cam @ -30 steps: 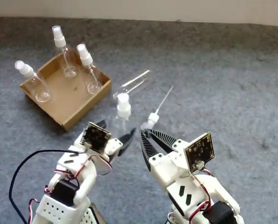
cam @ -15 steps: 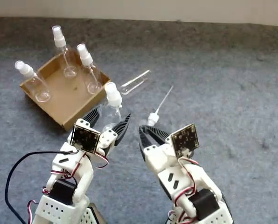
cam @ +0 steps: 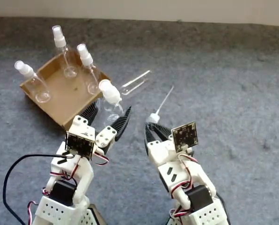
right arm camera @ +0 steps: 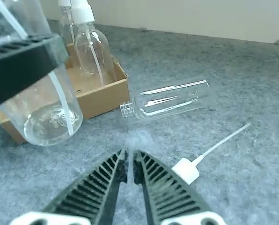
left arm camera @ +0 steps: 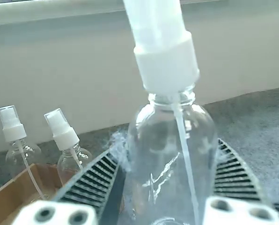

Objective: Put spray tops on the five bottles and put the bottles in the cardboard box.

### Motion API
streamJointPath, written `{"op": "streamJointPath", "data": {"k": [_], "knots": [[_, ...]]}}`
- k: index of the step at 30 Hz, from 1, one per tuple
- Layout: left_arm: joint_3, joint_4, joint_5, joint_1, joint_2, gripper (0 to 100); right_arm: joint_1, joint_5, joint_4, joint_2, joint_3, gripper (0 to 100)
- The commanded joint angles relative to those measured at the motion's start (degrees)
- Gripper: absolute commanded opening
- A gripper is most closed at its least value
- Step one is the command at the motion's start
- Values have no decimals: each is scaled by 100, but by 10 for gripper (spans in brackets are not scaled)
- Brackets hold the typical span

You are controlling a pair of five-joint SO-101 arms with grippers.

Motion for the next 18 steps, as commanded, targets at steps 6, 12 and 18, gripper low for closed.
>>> {"op": "streamJointPath", "data": {"k": [6,12,18], "knots": [[-453,211,35,-40,-57,161,75,53,-1349,-75,690,16],[-1446,1222,26,-57,-48,161,75,35,-1393,-57,1068,15],[-1745,1213,-132,-66,277,161,66,26,-1393,-48,1068,15]]}}
